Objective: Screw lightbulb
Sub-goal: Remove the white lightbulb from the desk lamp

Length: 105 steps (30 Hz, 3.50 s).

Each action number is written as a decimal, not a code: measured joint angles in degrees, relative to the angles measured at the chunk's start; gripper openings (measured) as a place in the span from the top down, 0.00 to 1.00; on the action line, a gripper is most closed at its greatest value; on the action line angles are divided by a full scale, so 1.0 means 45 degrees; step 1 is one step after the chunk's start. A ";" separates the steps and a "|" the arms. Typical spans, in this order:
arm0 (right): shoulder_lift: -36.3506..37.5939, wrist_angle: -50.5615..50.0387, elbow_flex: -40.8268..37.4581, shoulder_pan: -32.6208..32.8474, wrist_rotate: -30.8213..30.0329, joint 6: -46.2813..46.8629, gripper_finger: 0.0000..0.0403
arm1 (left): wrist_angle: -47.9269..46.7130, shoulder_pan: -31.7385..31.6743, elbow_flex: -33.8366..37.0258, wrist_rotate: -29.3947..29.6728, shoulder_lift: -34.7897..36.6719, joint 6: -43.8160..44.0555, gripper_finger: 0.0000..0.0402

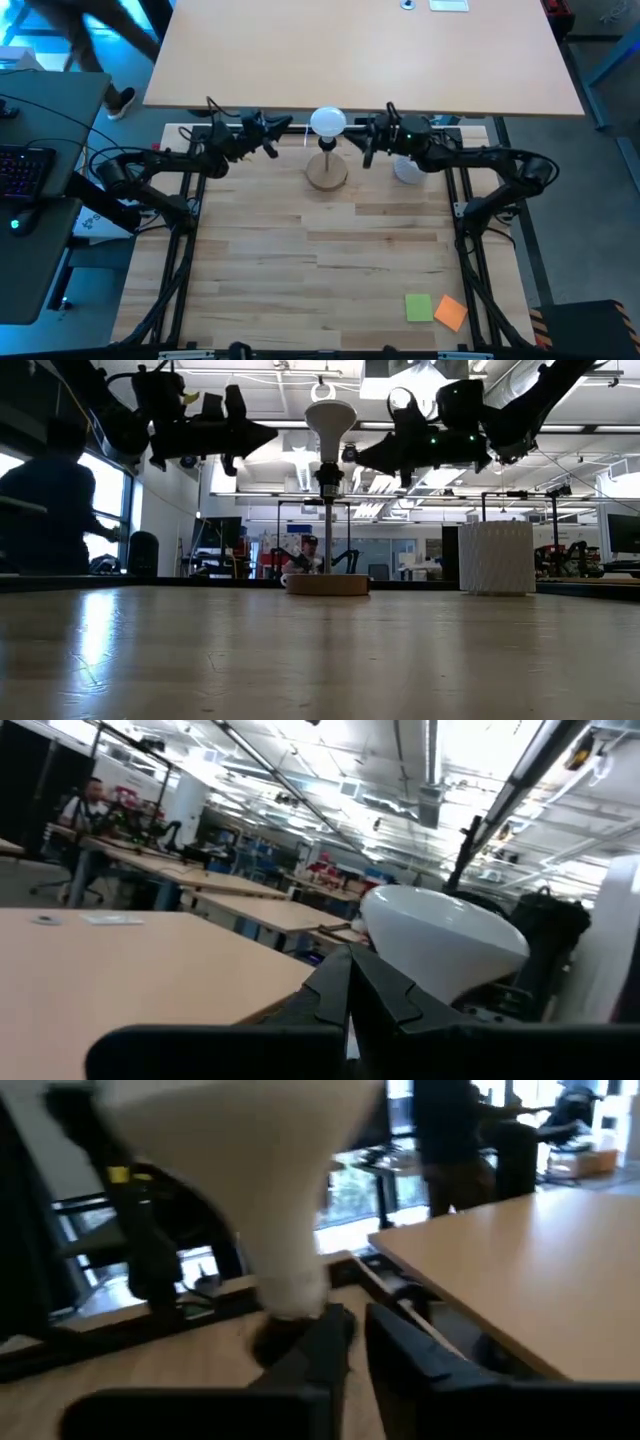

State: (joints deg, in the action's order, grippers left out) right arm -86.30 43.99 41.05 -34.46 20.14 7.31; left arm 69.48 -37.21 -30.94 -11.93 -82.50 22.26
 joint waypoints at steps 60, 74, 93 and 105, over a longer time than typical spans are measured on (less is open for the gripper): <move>0.2407 -0.9804 0.2842 0.4844 -0.2603 -0.1991 0.62 | -0.2254 0.1382 0.0000 0.1163 -0.0025 -0.1545 1.00; 0.1513 -0.7674 -0.2315 0.7754 -0.6906 0.3815 0.62 | -0.2515 0.2234 0.0000 0.1198 0.0005 -0.1338 1.00; -0.0806 -0.7692 -0.2592 0.7085 -0.7141 0.4983 0.55 | -0.3103 0.2359 0.0000 0.1590 0.0009 -0.1409 1.00; 0.0308 -0.8262 -0.2592 0.6315 -0.6323 0.3928 0.39 | -0.3223 0.2364 0.0005 0.1600 0.0014 -0.1412 1.00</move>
State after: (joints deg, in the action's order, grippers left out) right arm -84.92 6.82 29.39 -6.05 -8.31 24.99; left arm 54.97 -26.57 -30.92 -4.73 -82.43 15.91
